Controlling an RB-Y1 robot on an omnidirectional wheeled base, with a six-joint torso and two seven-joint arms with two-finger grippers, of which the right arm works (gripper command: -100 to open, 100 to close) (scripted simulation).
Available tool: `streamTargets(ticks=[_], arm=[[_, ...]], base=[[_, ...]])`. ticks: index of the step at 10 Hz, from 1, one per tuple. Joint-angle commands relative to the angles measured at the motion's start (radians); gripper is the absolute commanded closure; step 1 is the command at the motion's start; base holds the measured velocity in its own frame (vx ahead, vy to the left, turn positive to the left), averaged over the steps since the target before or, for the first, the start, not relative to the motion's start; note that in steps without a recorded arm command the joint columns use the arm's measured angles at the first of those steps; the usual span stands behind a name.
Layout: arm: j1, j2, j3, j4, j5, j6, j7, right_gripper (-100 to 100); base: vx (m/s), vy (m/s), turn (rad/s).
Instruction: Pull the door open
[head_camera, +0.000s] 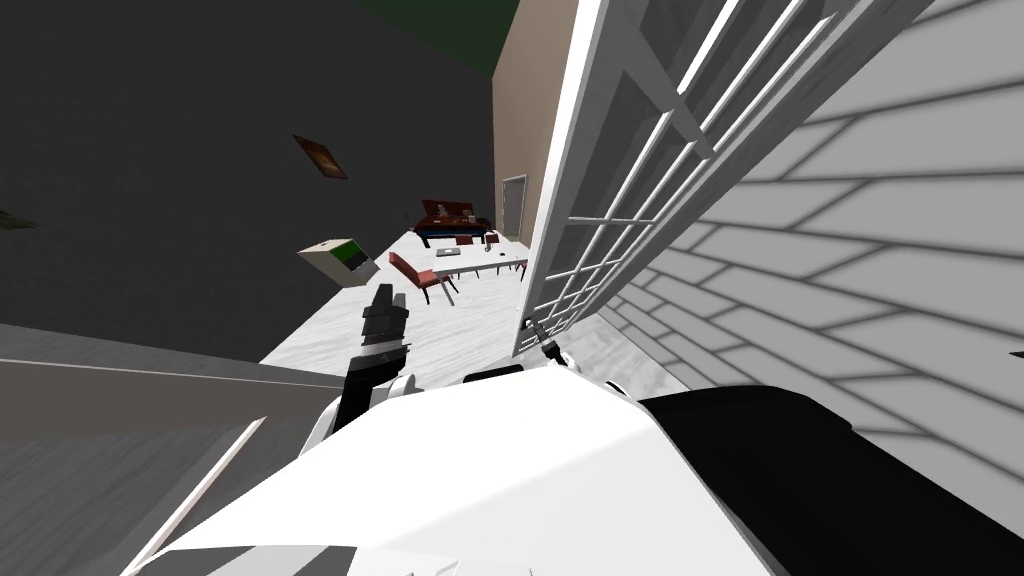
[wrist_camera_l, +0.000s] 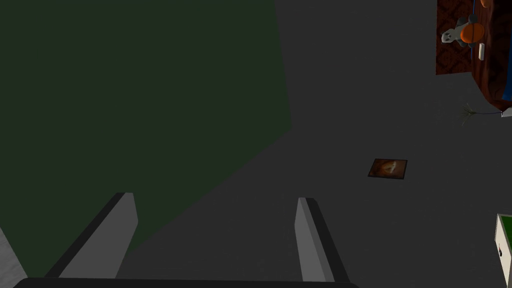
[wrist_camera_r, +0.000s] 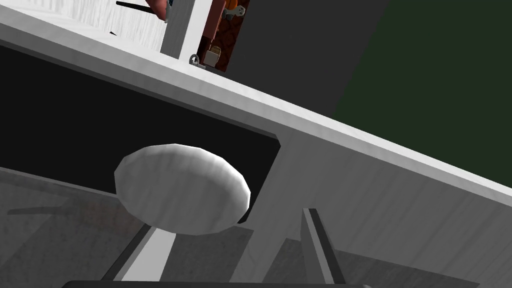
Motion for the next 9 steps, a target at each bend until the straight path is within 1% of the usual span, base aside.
streamTargets(ticks=[1, 5, 6, 7, 9], arm=[[-0.002, 0.012, 0.017, -0.009, -0.004, -0.007, -0.04, 100], [-0.005, 0.006, 0.032, -0.005, -0.038, 0.002, -0.147, 100], [-0.005, 0.006, 0.032, -0.005, -0.038, 0.002, -0.153, 100], [-0.005, 0.004, 0.036, -0.003, -0.048, 0.004, -0.187, 100], [-0.005, 0.004, 0.036, -0.003, -0.048, 0.004, -0.187, 100]], base=[[-0.03, 0.007, 0.041], [-0.041, 0.001, 0.067], [-0.029, 0.011, 0.03], [-0.021, 0.002, 0.042], [-0.015, -0.012, 0.013]])
